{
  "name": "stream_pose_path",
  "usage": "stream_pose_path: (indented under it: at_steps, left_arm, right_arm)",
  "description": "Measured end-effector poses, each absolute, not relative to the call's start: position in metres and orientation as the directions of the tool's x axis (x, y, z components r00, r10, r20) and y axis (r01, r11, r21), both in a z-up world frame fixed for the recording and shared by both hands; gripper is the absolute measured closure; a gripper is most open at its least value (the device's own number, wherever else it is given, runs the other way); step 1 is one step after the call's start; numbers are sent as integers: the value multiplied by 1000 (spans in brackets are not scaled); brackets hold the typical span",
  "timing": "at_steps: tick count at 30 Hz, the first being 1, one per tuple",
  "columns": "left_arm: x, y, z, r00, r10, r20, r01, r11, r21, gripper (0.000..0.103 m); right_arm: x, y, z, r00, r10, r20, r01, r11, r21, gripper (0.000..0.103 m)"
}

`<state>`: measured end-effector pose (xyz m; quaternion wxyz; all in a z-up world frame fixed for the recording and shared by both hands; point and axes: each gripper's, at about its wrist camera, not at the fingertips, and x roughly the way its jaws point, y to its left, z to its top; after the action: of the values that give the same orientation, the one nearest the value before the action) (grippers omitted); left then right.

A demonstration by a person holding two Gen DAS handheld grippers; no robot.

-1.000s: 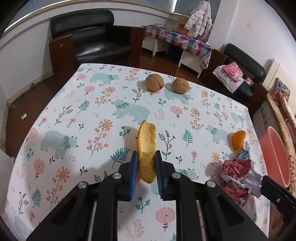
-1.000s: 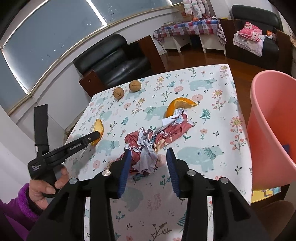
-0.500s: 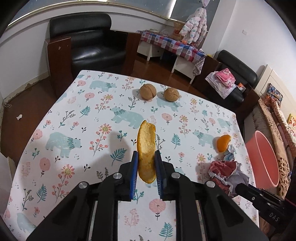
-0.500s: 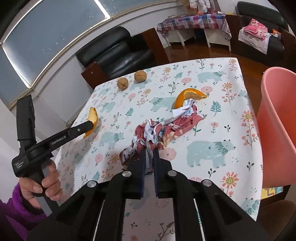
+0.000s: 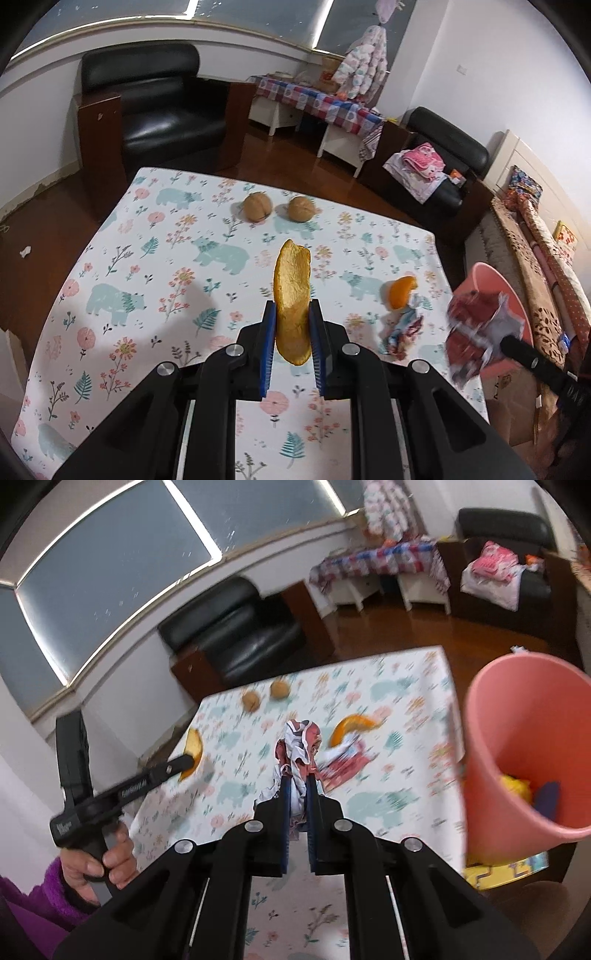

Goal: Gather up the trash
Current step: 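Carry the crust and wrapper to the pink bucket and open both tools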

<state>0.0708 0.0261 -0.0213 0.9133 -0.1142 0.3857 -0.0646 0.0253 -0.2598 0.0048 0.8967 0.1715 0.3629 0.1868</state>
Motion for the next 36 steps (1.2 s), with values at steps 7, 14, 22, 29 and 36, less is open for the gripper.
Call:
stream_pose_path:
  at_steps: [7, 14, 22, 29, 36]
  left_arm:
    - [68, 0, -8, 693, -259, -672, 103, 959, -263, 86]
    - [71, -34, 0, 679, -304, -668, 173, 951, -257, 86]
    - [78, -83, 6, 637, -377, -672, 274, 926, -260, 86]
    - [83, -135, 9, 585, -452, -674, 376, 887, -268, 86]
    - [86, -188, 9, 527, -515, -676, 477, 838, -267, 86]
  right_arm:
    - [16, -305, 23, 752, 361, -552, -109, 893, 436, 95]
    - [9, -337, 25, 784, 301, -542, -37, 895, 444, 95]
    - [2, -367, 21, 809, 238, -538, 32, 895, 444, 95]
    - [-3, -394, 13, 820, 180, -544, 100, 889, 446, 95]
    - [-8, -415, 5, 823, 119, -556, 159, 891, 425, 95]
